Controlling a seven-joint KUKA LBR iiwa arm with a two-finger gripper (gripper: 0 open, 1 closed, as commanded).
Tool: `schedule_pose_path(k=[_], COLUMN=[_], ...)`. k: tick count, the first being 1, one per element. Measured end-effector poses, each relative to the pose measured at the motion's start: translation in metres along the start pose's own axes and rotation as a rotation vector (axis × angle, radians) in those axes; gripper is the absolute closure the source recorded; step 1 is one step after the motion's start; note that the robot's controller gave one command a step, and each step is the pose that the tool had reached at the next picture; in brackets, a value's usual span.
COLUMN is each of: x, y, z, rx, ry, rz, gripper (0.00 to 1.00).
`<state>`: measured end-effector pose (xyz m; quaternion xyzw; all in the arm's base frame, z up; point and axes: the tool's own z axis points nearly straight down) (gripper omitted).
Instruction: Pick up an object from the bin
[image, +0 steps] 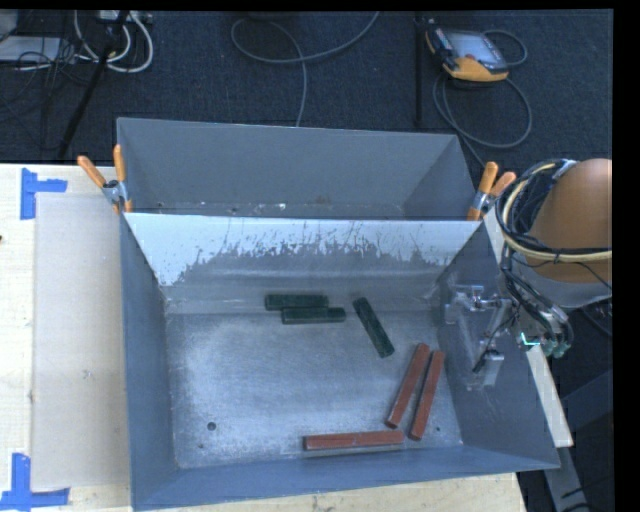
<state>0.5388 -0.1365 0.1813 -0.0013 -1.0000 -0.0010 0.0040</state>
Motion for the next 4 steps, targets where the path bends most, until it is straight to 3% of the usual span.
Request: schedule_pose_path(k=[1, 2, 3, 4], x=[0.038, 0.025, 0.024, 0.006], y=[0.01, -0.01, -0.006, -0.016], z=[0.114, 0.103, 0.103, -0.089], rx=[0.002, 0.004, 0.001, 0.009], ry=[-0.006, -0.009, -0.013, -0.016], rz=[-0.345, -0.513, -0.52, -0.538], gripper=[0.0, 0.0, 1.0, 1.0])
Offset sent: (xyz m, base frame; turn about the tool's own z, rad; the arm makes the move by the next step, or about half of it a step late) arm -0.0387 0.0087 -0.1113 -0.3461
